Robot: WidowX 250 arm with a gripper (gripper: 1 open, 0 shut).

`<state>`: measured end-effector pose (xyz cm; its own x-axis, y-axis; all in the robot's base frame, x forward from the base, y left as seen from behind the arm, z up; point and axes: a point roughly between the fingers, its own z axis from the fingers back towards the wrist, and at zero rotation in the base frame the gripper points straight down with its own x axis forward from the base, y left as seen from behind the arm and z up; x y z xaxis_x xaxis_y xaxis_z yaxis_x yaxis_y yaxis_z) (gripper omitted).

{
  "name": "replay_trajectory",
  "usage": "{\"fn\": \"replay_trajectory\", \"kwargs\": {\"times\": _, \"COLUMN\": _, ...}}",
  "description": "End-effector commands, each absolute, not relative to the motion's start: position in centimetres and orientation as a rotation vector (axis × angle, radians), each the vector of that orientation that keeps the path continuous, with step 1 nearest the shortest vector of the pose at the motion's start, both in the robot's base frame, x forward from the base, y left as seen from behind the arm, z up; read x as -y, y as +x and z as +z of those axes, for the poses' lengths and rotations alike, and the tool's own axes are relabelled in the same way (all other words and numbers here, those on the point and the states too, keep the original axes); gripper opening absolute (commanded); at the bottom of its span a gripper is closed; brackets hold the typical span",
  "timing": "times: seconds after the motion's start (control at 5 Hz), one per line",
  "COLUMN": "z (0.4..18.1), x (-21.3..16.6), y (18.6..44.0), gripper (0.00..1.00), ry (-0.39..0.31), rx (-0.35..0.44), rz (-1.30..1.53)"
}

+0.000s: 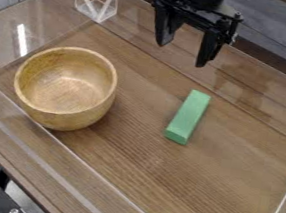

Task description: Put green stick into wooden bowl

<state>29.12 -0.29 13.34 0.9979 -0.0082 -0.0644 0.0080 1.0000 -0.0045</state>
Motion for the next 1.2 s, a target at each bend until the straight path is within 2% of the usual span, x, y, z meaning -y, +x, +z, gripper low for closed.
{"fn": "replay_trajectory", "kwargs": {"times": 0.0, "z": 10.7, "x": 0.3, "y": 28.0, "gripper": 1.00, "ry": -0.009, "rx": -0.140, "rz": -0.022}}
{"fn": "replay_trajectory", "kwargs": {"times": 0.2, "z": 8.0, "x": 1.2, "y": 27.0, "gripper": 1.00, "ry": -0.019, "rx": -0.161, "rz": -0.062}}
{"fn": "replay_trajectory", "kwargs": {"times": 0.4, "z": 6.3, "x": 2.1, "y": 26.3, "gripper": 1.00, "ry": -0.024, "rx": -0.148, "rz": -0.101}}
{"fn": "replay_trajectory", "kwargs": {"times": 0.6, "z": 5.0, "x": 2.5, "y": 26.2, "gripper": 1.00, "ry": -0.023, "rx": -0.135, "rz": -0.102}}
{"fn": "replay_trajectory", "kwargs": {"times": 1.0, "z": 4.1, "x": 2.2, "y": 27.1, "gripper": 1.00, "ry": -0.024, "rx": -0.104, "rz": -0.075}}
